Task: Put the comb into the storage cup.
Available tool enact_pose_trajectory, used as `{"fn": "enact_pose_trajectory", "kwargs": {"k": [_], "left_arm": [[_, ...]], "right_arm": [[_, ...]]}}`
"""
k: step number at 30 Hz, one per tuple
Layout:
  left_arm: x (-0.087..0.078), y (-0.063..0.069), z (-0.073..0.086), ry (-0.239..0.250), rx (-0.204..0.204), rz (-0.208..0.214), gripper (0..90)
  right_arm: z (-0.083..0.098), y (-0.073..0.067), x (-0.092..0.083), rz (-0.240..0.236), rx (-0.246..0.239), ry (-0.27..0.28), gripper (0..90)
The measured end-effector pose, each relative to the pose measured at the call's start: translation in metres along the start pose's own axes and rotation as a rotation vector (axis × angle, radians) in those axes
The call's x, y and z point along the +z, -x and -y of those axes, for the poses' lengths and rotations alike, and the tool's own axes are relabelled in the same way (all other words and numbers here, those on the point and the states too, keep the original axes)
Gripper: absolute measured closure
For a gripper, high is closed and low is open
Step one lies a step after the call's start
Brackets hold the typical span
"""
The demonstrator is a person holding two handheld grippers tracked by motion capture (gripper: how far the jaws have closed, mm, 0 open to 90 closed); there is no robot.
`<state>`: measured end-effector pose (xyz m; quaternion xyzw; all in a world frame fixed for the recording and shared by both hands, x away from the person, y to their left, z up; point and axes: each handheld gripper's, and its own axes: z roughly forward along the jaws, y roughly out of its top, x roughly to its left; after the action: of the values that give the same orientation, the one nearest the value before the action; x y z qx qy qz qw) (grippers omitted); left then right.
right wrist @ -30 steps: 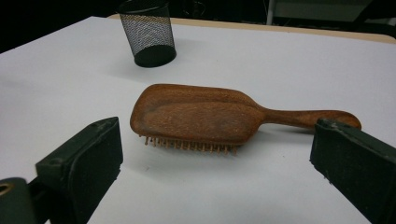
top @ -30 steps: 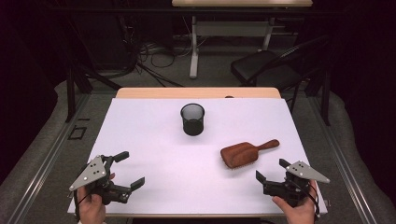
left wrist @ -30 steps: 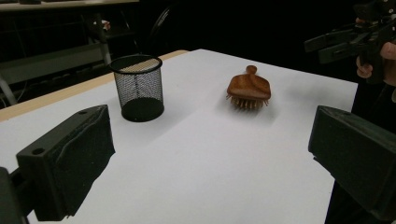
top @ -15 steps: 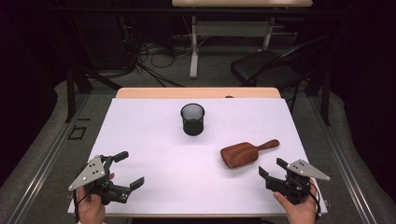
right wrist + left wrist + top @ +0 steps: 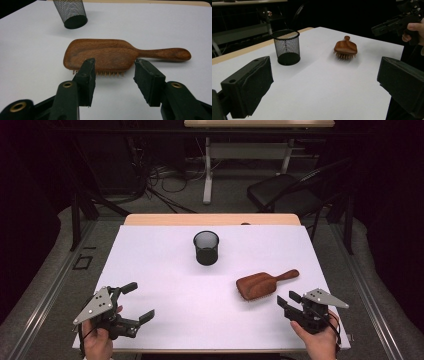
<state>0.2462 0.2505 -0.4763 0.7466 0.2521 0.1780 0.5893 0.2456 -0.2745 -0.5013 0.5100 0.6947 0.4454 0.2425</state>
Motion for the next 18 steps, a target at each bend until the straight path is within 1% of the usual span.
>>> {"fn": "enact_pose_trajectory", "kwargs": {"k": [2,4,7,8,9,10,12,14,16,18], "left_arm": [[-0.001,0.0,0.0,0.0,0.0,-0.003,0.3],[-0.001,-0.001,0.0,-0.001,-0.002,-0.007,0.2],[-0.002,-0.001,0.0,0.0,-0.004,-0.005,0.3],[-0.002,-0.002,0.0,0.0,-0.005,-0.004,0.2],[-0.002,-0.002,0.0,0.0,-0.005,-0.002,0.3],[-0.002,-0.002,0.0,-0.001,-0.006,-0.009,0.3],[-0.002,-0.003,0.001,-0.001,-0.008,-0.005,0.3],[-0.002,-0.002,0.001,-0.002,-0.008,-0.01,0.3],[-0.001,-0.002,0.001,-0.005,-0.008,-0.008,0.2],[-0.001,-0.002,0.001,-0.006,-0.006,-0.008,0.2]], "right_arm": [[-0.004,0.003,0.004,0.008,0.018,-0.003,52.8],[-0.011,0.009,0.008,0.031,0.03,-0.027,55.7],[-0.02,0.018,0.015,0.027,0.056,-0.055,60.2],[-0.024,0.022,0.018,0.038,0.064,-0.066,62.0],[-0.027,0.024,0.019,0.04,0.07,-0.078,62.9],[-0.031,0.026,0.022,0.047,0.069,-0.087,64.5],[-0.038,0.03,0.027,0.069,0.067,-0.095,68.5],[-0.045,0.035,0.033,0.093,0.063,-0.115,72.2],[-0.05,0.04,0.038,0.105,0.078,-0.121,74.6],[-0.055,0.045,0.044,0.113,0.105,-0.144,78.8]]}}
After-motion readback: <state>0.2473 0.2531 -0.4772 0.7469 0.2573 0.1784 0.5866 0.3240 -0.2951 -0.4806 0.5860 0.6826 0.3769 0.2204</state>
